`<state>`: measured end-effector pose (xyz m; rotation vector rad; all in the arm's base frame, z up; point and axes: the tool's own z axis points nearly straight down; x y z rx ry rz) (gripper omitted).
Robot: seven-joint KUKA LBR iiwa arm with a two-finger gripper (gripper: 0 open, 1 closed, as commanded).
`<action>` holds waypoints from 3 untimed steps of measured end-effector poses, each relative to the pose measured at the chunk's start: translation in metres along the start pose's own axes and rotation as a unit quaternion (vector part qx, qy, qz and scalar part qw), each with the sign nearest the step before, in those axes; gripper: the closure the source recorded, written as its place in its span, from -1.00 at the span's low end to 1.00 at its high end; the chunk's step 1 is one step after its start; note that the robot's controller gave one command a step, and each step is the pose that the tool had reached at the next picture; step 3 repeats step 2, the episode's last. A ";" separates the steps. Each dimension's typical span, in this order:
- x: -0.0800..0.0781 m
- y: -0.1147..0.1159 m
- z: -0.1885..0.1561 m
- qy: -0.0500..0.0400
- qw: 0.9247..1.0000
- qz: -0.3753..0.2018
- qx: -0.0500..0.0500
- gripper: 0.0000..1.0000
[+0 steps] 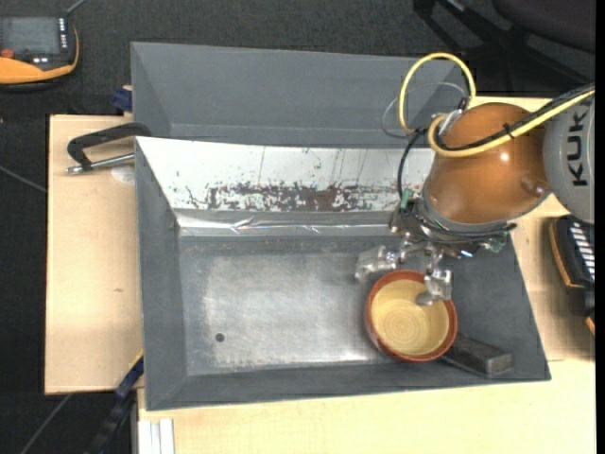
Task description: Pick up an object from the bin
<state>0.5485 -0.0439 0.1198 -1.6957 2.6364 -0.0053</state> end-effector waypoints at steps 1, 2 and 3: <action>0.000 0.001 0.001 0.000 1.000 0.001 -0.002 1.00; 0.071 0.004 -0.090 -0.007 0.995 -0.097 0.008 1.00; 0.071 0.004 -0.090 -0.007 0.995 -0.097 0.008 1.00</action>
Offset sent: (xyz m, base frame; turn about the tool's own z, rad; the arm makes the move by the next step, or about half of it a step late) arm 0.0000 0.0000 0.0000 0.0000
